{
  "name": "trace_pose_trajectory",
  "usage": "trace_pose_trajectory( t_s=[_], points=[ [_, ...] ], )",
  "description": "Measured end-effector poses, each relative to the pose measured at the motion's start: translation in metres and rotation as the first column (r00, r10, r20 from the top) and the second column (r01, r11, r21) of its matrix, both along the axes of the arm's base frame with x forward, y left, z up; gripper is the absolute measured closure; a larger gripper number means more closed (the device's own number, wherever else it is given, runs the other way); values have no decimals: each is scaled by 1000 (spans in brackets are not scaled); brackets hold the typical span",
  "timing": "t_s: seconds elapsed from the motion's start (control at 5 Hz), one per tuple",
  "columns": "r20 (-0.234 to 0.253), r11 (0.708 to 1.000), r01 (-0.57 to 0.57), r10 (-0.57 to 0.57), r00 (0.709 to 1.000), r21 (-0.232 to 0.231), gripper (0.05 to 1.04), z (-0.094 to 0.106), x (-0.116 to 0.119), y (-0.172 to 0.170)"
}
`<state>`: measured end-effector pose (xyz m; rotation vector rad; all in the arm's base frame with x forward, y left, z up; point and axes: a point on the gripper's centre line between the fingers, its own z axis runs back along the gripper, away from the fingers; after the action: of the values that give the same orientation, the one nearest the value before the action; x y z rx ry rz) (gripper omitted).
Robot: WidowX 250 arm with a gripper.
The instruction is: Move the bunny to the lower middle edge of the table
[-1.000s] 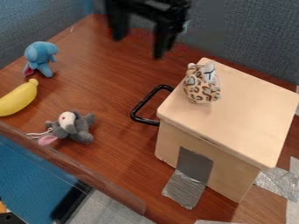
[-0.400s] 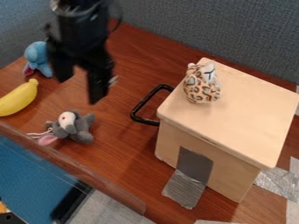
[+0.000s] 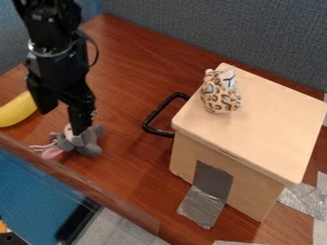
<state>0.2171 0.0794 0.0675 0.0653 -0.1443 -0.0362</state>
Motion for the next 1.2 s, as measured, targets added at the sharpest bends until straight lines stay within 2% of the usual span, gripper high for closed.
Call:
trace_pose_trajectory(
  t_s=[0.4, 0.6, 0.8, 1.0, 1.2],
  points=[
    [-38, 996, -85, 83, 996, -35, 83, -20, 21, 4],
    [-146, 997, -78, 74, 986, -21, 83, -39, 18, 4],
    [-178, 994, -106, 101, 979, -16, 83, -47, 19, 6],
    [-221, 997, -73, 74, 972, 14, 132, -50, 19, 1],
    [-232, 997, -72, 77, 970, 27, 396, -50, 19, 1]
  ],
)
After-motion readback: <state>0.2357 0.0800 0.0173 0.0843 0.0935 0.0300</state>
